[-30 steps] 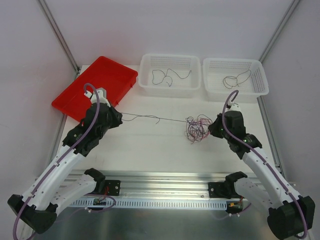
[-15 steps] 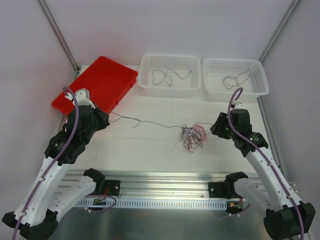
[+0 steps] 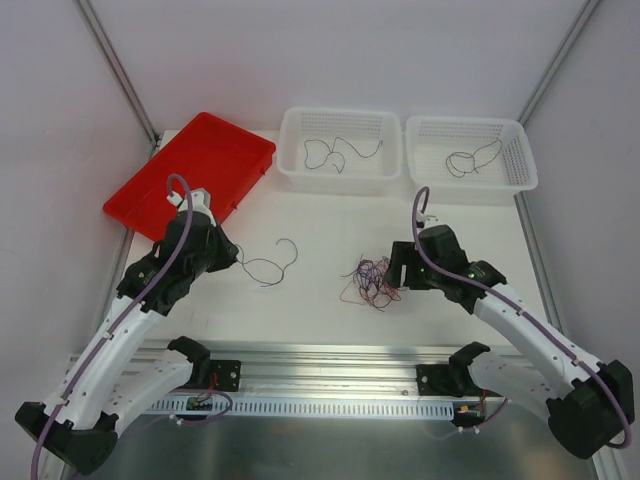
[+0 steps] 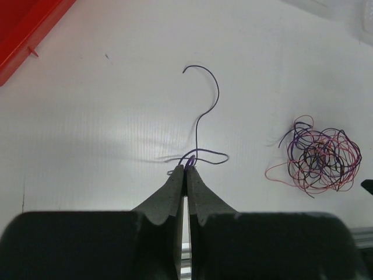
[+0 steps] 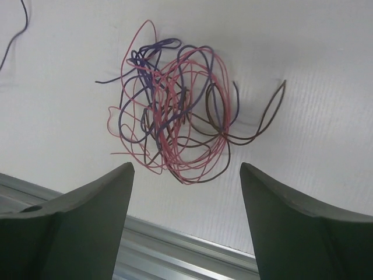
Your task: Untangle the cables
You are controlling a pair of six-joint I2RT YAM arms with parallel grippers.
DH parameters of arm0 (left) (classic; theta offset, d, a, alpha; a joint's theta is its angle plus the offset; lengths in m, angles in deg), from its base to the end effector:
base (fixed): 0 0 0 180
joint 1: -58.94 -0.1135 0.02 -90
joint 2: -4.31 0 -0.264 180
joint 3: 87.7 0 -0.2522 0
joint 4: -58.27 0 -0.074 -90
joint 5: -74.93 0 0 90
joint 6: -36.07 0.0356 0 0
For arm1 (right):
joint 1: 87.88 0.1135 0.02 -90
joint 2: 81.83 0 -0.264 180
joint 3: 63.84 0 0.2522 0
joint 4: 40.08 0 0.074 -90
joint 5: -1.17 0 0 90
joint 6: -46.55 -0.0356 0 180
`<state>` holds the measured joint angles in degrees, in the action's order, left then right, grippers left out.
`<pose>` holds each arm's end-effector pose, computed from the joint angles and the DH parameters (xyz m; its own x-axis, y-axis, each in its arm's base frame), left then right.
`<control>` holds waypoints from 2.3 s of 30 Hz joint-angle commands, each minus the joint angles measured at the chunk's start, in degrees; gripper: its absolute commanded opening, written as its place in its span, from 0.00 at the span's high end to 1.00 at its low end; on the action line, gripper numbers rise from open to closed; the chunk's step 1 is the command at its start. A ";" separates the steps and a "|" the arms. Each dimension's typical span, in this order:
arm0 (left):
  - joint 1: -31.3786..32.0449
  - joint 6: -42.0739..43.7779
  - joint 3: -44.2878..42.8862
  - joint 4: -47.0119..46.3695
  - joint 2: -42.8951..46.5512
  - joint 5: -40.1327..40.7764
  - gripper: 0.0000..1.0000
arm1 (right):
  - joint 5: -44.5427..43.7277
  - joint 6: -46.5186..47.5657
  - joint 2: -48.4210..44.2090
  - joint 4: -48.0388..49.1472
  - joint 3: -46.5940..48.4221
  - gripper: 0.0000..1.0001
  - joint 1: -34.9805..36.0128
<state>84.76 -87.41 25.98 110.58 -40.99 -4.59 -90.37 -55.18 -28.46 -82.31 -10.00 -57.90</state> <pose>0.1494 -0.0651 0.3350 -0.5490 -0.3370 -0.7649 -0.0174 0.9195 -0.3926 0.1706 0.0973 0.2544 -0.6629 -0.1478 -0.7340 -0.3548 0.9253 0.1341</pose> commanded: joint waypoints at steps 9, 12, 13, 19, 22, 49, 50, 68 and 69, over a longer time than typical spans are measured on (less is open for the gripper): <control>-0.07 2.89 -6.40 -1.63 0.92 -3.53 1.00 | -9.27 -4.01 7.81 3.77 3.43 0.10 7.46; -0.16 3.68 -12.19 -1.89 -1.80 -5.38 1.00 | -10.50 -3.30 5.71 2.81 3.87 0.08 7.55; -0.07 3.94 -13.96 -1.98 -2.68 -6.69 1.00 | -11.37 -3.04 5.00 2.20 3.96 0.07 7.55; -0.16 6.66 -30.65 -4.17 -12.78 -8.46 1.00 | -13.66 -2.34 -3.42 -2.02 5.62 0.03 7.64; -0.16 7.98 -39.36 -5.49 -19.55 -8.28 1.00 | -13.84 -2.07 -7.38 -5.09 6.85 0.03 7.55; -3.23 13.61 -78.49 -43.37 -76.48 -4.50 1.00 | -8.48 -3.48 -15.13 -12.31 9.32 0.03 7.55; -3.67 13.09 -78.49 -44.77 -78.08 -4.76 0.94 | -8.48 -3.57 -15.04 -12.49 9.23 0.03 7.55; -4.47 7.29 -42.22 -39.44 -50.26 -20.66 0.01 | -9.01 -2.77 -4.42 -8.10 9.76 0.01 7.46; -4.38 6.67 -37.49 -37.51 -47.89 -21.20 0.01 | -8.92 -2.78 -3.63 -6.96 9.85 0.00 7.46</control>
<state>79.98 -78.23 -18.32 72.20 -99.39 -20.85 -99.51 -57.95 -34.34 -92.80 -1.43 -50.53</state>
